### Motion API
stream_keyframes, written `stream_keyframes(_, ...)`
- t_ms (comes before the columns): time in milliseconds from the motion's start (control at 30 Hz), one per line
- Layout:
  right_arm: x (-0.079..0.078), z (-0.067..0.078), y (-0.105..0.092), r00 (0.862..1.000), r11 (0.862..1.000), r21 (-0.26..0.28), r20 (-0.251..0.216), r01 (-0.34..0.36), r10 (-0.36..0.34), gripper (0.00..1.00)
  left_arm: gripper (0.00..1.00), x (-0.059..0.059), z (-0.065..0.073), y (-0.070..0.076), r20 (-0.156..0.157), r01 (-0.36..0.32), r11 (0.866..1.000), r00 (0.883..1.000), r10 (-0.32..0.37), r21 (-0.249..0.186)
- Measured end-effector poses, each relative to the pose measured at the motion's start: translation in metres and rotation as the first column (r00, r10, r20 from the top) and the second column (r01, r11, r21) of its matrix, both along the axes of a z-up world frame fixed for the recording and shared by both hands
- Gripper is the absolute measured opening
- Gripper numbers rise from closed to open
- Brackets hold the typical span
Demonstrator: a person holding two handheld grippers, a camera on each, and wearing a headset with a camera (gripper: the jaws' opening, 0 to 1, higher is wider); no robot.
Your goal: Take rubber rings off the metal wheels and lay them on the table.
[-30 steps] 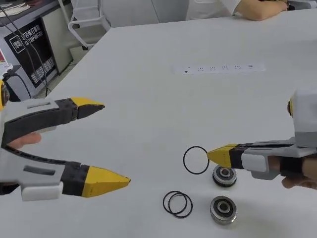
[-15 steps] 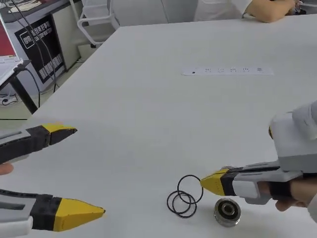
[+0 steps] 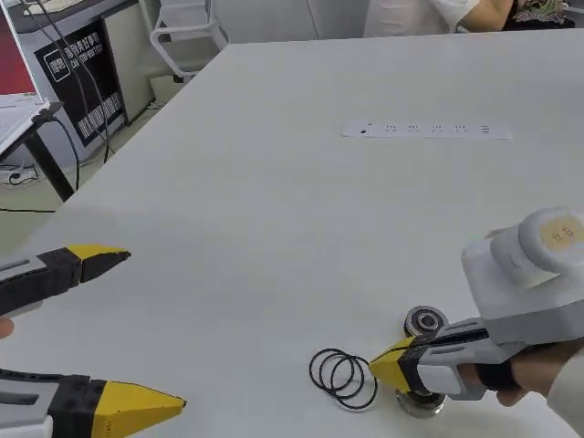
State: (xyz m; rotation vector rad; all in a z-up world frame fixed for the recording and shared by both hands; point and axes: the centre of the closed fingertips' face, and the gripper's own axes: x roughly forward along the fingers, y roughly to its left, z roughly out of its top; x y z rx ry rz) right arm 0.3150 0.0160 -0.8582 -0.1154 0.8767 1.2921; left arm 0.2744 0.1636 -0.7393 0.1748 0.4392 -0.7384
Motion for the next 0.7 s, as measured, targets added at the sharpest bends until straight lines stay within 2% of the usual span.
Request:
stream_keyframes(133,0.0,0.002,0.003,1.0,1.0,0.014,-0.004,-0.004,0.004,0.0,0.98,0.001,-0.002,0.001,-0.003,-0.007,1.0,1.0,0.007,-0.004)
stream_keyframes(367,0.003,-0.003,0.005,1.0,1.0,-0.008,0.013,-0.019,0.02,0.0,0.97,0.0,-0.004,0.001,-0.011,-0.003,1.0,1.0,0.003,-0.004)
stream_keyframes(500,0.003,-0.005,0.005,0.997,0.999,-0.026,0.061,-0.046,0.048,0.0,0.96,-0.001,-0.005,0.0,-0.019,-0.005,1.0,1.0,0.005,-0.006)
stream_keyframes(633,0.007,-0.005,0.002,0.996,0.998,-0.033,0.08,-0.044,0.047,0.06,0.96,-0.001,-0.006,-0.004,-0.023,0.003,1.0,1.0,-0.003,-0.006)
stream_keyframes(700,0.01,-0.003,-0.001,0.995,0.999,-0.034,0.088,-0.034,0.037,0.05,0.96,0.0,-0.005,-0.005,-0.021,0.007,1.0,1.0,-0.007,-0.003)
